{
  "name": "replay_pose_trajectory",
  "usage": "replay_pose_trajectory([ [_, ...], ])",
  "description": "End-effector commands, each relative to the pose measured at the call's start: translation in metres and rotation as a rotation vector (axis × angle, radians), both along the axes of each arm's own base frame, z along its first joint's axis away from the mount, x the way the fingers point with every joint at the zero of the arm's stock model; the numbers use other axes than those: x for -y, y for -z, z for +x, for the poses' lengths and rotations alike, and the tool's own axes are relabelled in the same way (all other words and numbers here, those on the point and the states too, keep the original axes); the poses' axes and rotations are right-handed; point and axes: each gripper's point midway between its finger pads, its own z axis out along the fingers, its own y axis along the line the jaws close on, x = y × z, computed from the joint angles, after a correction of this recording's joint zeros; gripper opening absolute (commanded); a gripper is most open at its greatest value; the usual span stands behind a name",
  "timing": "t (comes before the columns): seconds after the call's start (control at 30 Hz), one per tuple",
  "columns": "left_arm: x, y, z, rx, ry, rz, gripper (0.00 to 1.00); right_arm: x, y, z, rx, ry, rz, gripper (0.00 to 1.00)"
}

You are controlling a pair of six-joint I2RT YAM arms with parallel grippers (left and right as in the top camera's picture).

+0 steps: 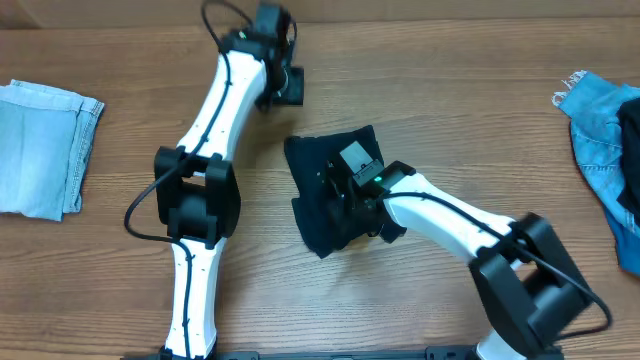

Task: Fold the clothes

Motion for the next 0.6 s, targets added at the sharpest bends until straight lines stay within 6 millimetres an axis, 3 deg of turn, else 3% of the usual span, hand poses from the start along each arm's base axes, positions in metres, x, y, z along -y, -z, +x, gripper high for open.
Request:
replay_pose_trajectory([
  [0.0, -0.004, -0.09, 0.002, 0.135, -0.002, -0.016, 0.52, -0.009, -0.091, 0.032, 0.224, 0.034, 0.134, 0.49],
  [0.07, -0.01, -0.12, -0.015, 0.144, -0.005, -0.012, 0.52, 0.001, -0.124, 0.044, 0.28, 0.104, 0.189, 0.59],
  [0.17, -0.017, -0.148, -0.04, 0.14, -0.007, -0.004, 0.53, 0.031, -0.148, 0.059, 0.308, 0.232, 0.227, 0.67],
  [0.27, -0.002, -0.173, -0.055, 0.172, 0.058, -0.071, 0.61, 0.067, -0.144, 0.066, 0.269, 0.333, 0.202, 0.79],
  [0.33, 0.008, -0.187, -0.064, 0.194, 0.08, -0.101, 0.61, 0.092, -0.133, 0.068, 0.222, 0.396, 0.164, 0.85],
  [0.4, 0.015, -0.198, -0.071, 0.22, 0.097, -0.091, 0.6, 0.111, -0.124, 0.068, 0.179, 0.441, 0.141, 0.86],
  [0.5, 0.015, -0.216, -0.079, 0.302, 0.079, 0.034, 0.56, 0.123, -0.118, 0.065, 0.127, 0.423, 0.159, 0.88],
  [0.57, 0.02, -0.238, -0.093, 0.38, 0.068, 0.116, 0.57, 0.126, -0.118, 0.063, 0.113, 0.41, 0.169, 0.9],
])
